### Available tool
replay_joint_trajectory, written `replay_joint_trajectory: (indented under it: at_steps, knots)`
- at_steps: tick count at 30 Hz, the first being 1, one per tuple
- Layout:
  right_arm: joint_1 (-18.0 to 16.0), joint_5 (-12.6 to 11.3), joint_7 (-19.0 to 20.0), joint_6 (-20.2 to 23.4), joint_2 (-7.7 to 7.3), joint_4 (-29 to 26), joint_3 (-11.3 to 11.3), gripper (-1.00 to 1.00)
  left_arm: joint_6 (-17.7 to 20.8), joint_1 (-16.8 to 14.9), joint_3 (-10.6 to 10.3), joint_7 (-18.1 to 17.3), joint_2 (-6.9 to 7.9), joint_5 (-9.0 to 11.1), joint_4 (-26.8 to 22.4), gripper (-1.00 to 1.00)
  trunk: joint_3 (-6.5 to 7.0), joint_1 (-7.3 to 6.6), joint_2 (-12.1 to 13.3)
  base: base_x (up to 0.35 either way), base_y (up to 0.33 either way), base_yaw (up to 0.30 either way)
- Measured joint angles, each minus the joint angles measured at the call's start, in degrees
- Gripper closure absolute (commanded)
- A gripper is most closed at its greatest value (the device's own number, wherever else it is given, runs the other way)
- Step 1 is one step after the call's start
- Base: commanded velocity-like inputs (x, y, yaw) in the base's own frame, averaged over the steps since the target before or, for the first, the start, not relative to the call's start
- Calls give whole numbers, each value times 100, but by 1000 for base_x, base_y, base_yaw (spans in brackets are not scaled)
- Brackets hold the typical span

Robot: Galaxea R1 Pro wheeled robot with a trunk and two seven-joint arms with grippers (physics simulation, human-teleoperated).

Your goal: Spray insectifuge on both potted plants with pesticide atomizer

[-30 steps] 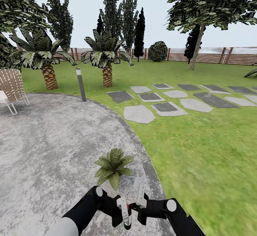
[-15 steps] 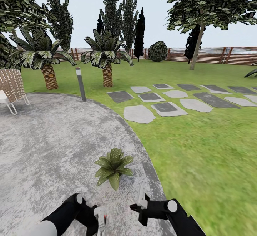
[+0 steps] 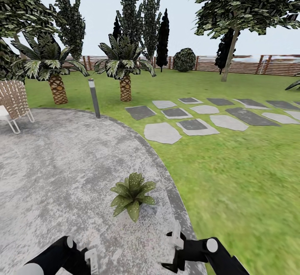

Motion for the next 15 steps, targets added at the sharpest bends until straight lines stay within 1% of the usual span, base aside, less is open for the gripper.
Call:
replay_joint_trajectory:
  at_steps: [1,2,3,4,5,6,7,9,10,11,12,13,14,15]
  knots:
    - [0,-4,-16,0,-76,79,-52,-100,1,0,19,377,-5,34,123,100,0,0,0,0,0,0]
    - [0,-10,-61,0,-113,148,-128,-100,2,-1,48,635,-20,86,206,100,0,0,0,0,0,0]
    - [0,-14,-216,0,-146,272,-335,-100,2,0,111,980,-42,208,327,100,0,0,0,0,0,0]
    - [3,-9,-386,-6,-160,372,-524,-100,1,-1,163,1189,-56,344,413,100,0,0,0,0,0,0]
    - [6,-17,-692,-3,-176,557,-798,-100,-2,0,250,1453,-71,612,539,100,0,0,0,0,0,0]
    - [8,-21,-906,-7,-183,715,-978,-100,-8,0,304,1614,-78,829,622,100,0,0,0,0,0,0]
    - [10,-20,-1202,-13,-192,967,-1209,-100,-46,0,354,1822,-86,1183,735,100,0,0,0,0,0,0]
    - [18,-27,-1721,-30,-274,1428,-1540,-100,-339,1,404,2189,-126,1887,961,100,0,0,0,0,0,0]
    - [22,-33,-1875,-46,-310,1564,-1620,-100,-459,2,414,2313,-149,2080,1062,100,0,0,0,0,0,0]
    - [25,-34,-2113,-89,-353,1757,-1716,-100,-594,4,416,2525,-190,2346,1226,100,-1,0,0,0,0,0]
    - [26,-36,-2317,-138,-368,1879,-1775,-100,-656,3,401,2701,-221,2538,1330,100,0,0,0,0,0,0]
    - [32,-26,-2719,-250,-377,2047,-1863,-100,-717,5,390,2981,-262,2799,1445,100,-1,0,0,0,0,0]
    - [34,-20,-3247,-433,-377,2218,-1934,-100,-800,28,403,3244,-300,3033,1520,100,-1,0,0,0,0,0]
    - [40,-14,-3850,-678,-367,2428,-1973,-100,-945,114,386,3466,-326,3298,1545,100,-1,0,0,0,0,0]
